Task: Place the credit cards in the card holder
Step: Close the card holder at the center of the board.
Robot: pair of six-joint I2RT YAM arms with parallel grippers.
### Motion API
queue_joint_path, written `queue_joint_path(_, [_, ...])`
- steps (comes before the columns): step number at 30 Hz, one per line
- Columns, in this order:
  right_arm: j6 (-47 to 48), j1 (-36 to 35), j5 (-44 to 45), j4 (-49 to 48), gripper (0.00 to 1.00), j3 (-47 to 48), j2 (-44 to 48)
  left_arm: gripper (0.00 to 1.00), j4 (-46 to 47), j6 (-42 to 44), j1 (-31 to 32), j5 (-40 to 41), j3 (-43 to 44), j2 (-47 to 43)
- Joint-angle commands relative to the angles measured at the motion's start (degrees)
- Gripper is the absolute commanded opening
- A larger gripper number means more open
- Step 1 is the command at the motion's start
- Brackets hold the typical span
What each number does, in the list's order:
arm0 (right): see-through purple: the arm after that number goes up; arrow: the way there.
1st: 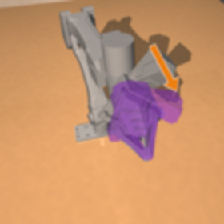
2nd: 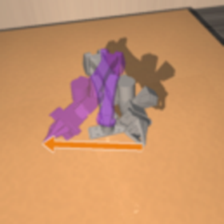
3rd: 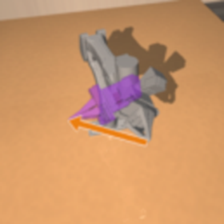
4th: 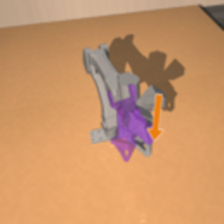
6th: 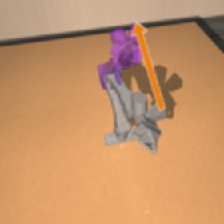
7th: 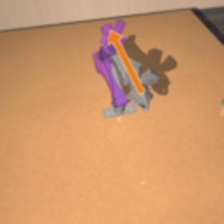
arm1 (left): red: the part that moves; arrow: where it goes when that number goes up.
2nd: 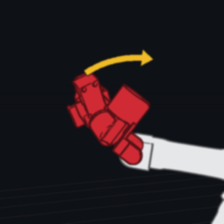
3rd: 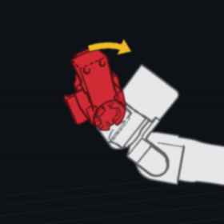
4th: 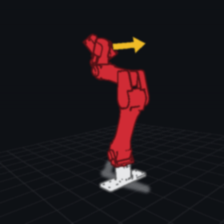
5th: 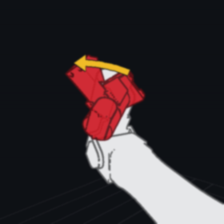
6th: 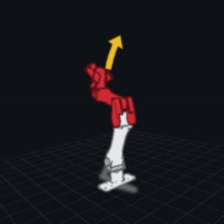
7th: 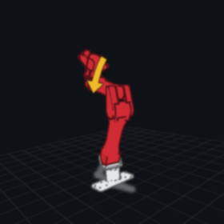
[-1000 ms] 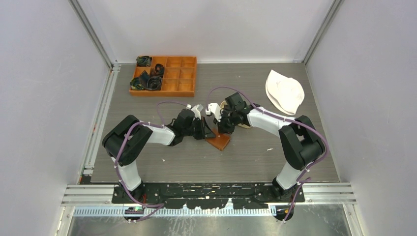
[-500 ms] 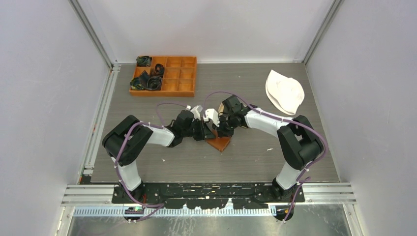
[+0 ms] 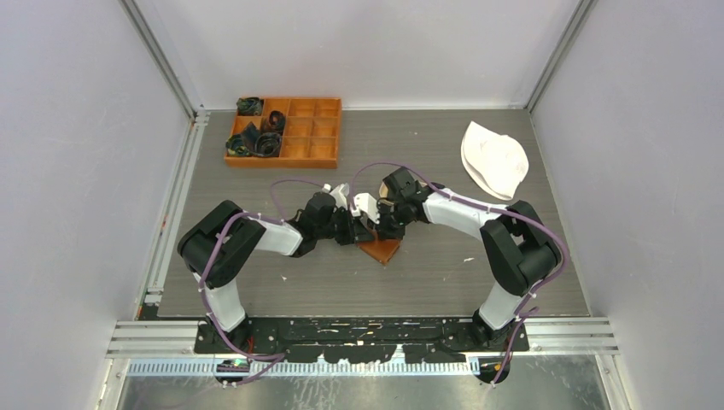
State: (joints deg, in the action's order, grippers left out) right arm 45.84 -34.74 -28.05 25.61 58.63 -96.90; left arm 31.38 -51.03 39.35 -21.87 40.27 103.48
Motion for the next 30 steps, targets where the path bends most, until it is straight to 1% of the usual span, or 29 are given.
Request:
queue_joint_path(1, [2.97, -1.57, -0.79, 4.21, 0.01, 1.30, -0.87, 0.05, -1.50, 0.40, 0.11, -0.28, -1.33, -0.39])
queue_joint_path(14, [7.55, -4.95, 4.50, 8.98, 0.01, 2.38, -2.69, 0.05, -0.55, 0.06, 0.12, -0.36, -2.02, -0.80])
queue_joint_path(20, [9.52, -4.98, 6.19, 12.27, 0.01, 2.31, -2.94, 0.05, -0.10, 0.04, 0.11, -0.37, -2.39, -1.13])
queue_joint_path(23, [8.35, -4.20, 5.63, 11.51, 0.01, 2.21, -2.41, 0.05, 0.46, 0.05, 0.19, -0.53, -2.55, -1.42])
queue_joint_path(25, [6.02, -3.45, 3.59, 10.53, 0.01, 2.74, -1.82, 0.06, 0.65, 0.05, 0.13, -0.79, -2.49, -1.51])
queue_joint_path(27, [2.92, -1.91, -0.82, 10.10, 0.06, 3.72, -1.20, 0.06, 0.70, 0.09, 0.15, -0.94, -2.40, -1.55])
queue_joint_path(28, [1.59, -1.04, -3.21, 10.04, 0.11, 4.03, -0.88, 0.06, 0.70, 0.05, 0.11, -1.04, -2.39, -1.56])
queue_joint_path(30, [-0.39, 0.57, -7.04, 9.39, 0.25, 3.97, 0.31, 0.06, 0.78, 0.05, 0.11, -1.04, -2.47, -1.59])
